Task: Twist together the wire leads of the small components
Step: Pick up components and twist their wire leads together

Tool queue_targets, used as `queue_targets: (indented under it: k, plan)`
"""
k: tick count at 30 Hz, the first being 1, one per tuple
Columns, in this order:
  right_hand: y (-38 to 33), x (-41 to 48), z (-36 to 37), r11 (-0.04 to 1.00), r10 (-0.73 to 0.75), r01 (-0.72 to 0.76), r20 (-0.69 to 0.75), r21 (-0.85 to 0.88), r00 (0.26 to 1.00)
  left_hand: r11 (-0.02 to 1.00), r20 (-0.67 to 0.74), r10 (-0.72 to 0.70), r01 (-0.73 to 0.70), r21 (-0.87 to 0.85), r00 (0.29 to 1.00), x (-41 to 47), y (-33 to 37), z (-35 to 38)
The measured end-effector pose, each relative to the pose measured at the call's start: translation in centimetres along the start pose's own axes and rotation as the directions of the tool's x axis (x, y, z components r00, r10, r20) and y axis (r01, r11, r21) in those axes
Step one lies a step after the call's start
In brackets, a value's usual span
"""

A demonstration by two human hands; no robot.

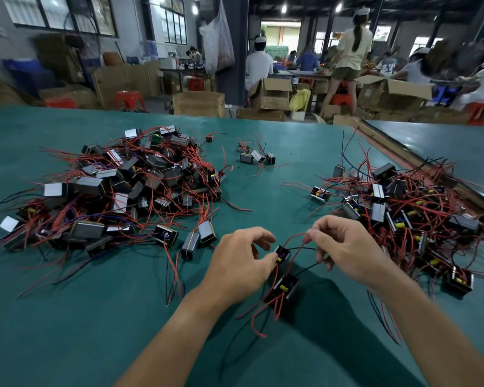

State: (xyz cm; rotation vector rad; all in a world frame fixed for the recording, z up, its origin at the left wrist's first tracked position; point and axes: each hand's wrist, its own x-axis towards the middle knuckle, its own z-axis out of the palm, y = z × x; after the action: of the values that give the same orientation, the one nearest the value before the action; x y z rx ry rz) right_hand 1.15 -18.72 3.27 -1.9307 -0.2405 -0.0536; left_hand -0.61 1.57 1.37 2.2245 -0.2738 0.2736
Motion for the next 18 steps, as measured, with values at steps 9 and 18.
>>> queue_targets:
  k: [9, 18]
  plan:
    - [-0.67, -0.41, 0.49, 0.98, 0.098, -0.104, 0.045, 0.172, 0.994, 0.992, 0.069, -0.032, 0.023, 0.127, 0.997, 0.08, -0.46, 0.02]
    - [-0.49, -0.47, -0.4, 0.991, 0.12, -0.117, 0.051, -0.059, 0.991, 0.992, 0.054, -0.074, 0.067, 0.108, 0.996, 0.19, -0.4, -0.08]
